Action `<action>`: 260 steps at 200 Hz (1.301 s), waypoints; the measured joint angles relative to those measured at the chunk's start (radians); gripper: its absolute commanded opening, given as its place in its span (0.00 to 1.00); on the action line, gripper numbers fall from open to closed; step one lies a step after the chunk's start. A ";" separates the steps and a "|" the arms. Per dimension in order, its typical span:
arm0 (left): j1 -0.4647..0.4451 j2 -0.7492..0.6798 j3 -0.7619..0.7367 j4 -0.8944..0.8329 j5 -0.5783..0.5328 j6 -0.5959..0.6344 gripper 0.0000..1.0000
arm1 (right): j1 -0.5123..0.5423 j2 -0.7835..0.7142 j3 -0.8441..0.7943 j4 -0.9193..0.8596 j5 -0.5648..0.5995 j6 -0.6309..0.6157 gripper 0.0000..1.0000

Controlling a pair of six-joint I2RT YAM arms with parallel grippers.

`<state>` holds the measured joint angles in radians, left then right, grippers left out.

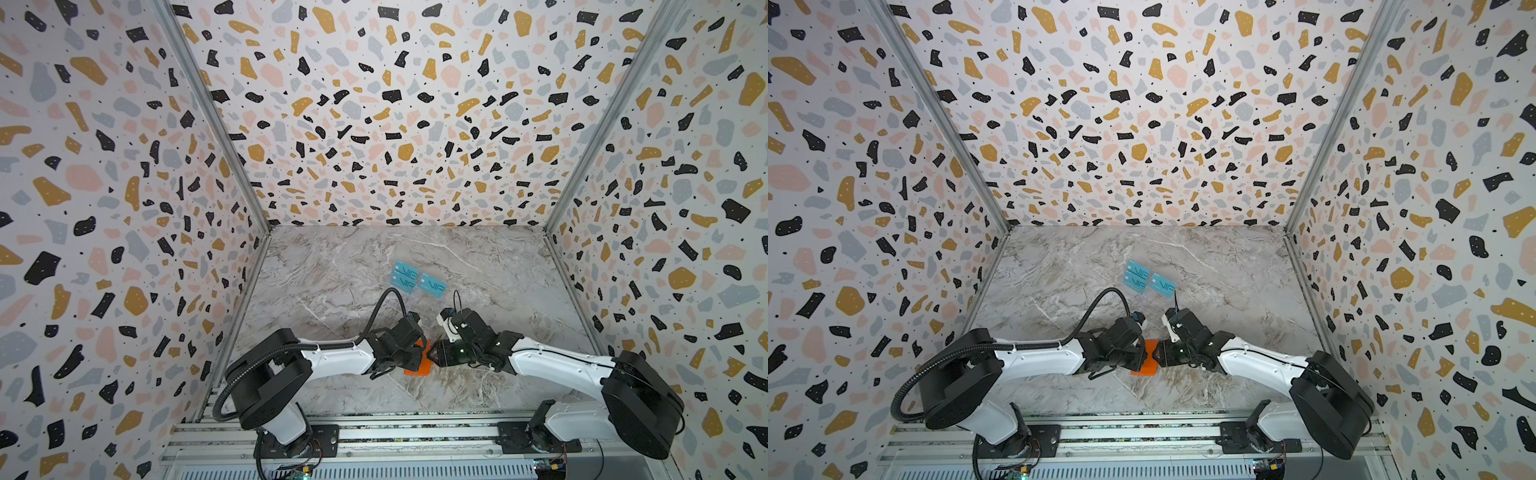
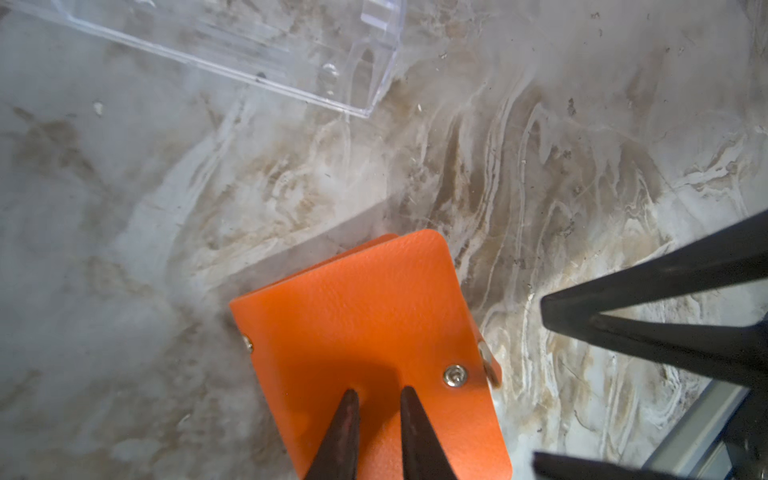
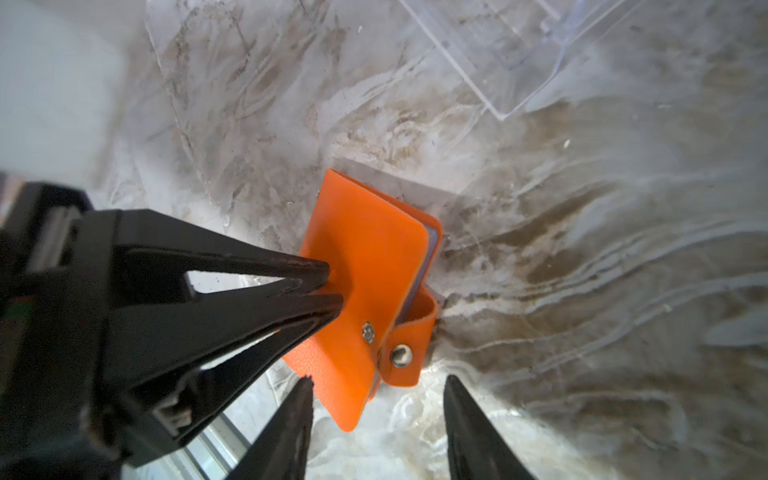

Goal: Put the credit cards into the card holder

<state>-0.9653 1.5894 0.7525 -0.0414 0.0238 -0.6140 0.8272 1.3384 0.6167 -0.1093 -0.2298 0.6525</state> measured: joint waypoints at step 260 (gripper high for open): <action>0.000 -0.018 -0.052 0.082 -0.012 -0.104 0.23 | -0.069 0.100 0.027 -0.034 -0.042 -0.053 0.21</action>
<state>-0.9657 1.5719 0.7002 0.0402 0.0116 -0.7181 0.7582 1.4384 0.6434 -0.1436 -0.2722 0.5991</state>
